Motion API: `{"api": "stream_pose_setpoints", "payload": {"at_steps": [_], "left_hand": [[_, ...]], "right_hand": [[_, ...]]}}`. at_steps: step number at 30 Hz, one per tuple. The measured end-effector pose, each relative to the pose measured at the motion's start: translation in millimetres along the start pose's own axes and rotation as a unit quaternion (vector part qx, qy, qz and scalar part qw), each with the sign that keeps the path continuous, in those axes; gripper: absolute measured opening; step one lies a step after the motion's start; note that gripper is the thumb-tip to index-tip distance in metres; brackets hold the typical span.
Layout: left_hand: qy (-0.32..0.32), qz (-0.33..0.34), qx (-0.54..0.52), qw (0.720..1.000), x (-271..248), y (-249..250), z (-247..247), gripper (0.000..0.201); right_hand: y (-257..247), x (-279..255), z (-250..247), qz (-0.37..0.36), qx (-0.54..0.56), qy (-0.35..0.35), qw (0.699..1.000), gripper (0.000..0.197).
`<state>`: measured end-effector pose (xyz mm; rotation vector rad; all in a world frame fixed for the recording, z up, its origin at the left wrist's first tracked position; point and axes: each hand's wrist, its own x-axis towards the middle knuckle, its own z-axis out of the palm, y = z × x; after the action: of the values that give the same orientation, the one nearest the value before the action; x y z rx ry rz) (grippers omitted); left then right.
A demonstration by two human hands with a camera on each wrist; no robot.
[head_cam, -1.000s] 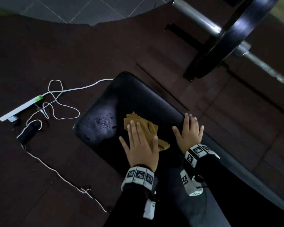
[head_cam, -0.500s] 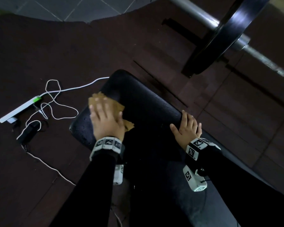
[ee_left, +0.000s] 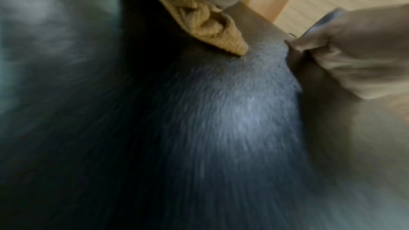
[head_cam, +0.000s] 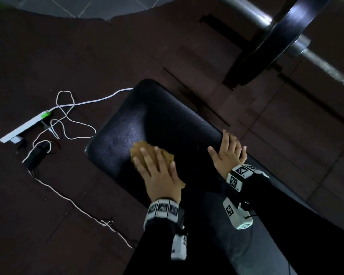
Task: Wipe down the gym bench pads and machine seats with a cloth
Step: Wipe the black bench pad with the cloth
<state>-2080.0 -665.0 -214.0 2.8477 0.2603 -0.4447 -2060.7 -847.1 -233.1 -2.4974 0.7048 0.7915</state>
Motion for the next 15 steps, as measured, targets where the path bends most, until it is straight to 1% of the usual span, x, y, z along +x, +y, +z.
{"api": "stream_pose_setpoints", "payload": {"at_steps": [1, 4, 6, 8, 10, 11, 13, 15], "left_hand": [[-0.004, 0.029, 0.000, 1.000, 11, 3, 1, 0.060], [0.027, 0.119, 0.004, 0.993, 55, 4, -2, 0.057], [0.038, 0.126, 0.017, 0.991, 82, -7, -9, 0.056], [0.062, 0.103, 0.017, 0.993, 101, -28, -14, 0.056], [0.079, 0.051, 0.004, 0.996, 110, -51, -22, 0.057], [0.094, 0.025, -0.003, 0.995, 110, -63, -24, 0.057], [0.115, -0.022, -0.031, 0.993, 96, -80, -24, 0.056], [0.122, -0.054, -0.053, 0.990, 71, -84, -18, 0.054]], "right_hand": [[0, 0, 0, 0.000, 0.000, 0.001, 1.000, 0.075], [-2, -1, -3, 0.003, -0.003, 0.001, 1.000, 0.074], [-5, -3, -6, 0.006, -0.006, -0.001, 1.000, 0.073], [-8, -6, -7, 0.013, -0.006, 0.018, 1.000, 0.073], [-13, -9, -7, 0.021, -0.001, 0.048, 0.999, 0.071], [-14, -10, -8, 0.023, 0.001, 0.050, 0.999, 0.071], [-14, -10, -13, 0.019, -0.005, 0.022, 1.000, 0.071], [-13, -10, -16, 0.013, -0.014, -0.015, 1.000, 0.071]]}}
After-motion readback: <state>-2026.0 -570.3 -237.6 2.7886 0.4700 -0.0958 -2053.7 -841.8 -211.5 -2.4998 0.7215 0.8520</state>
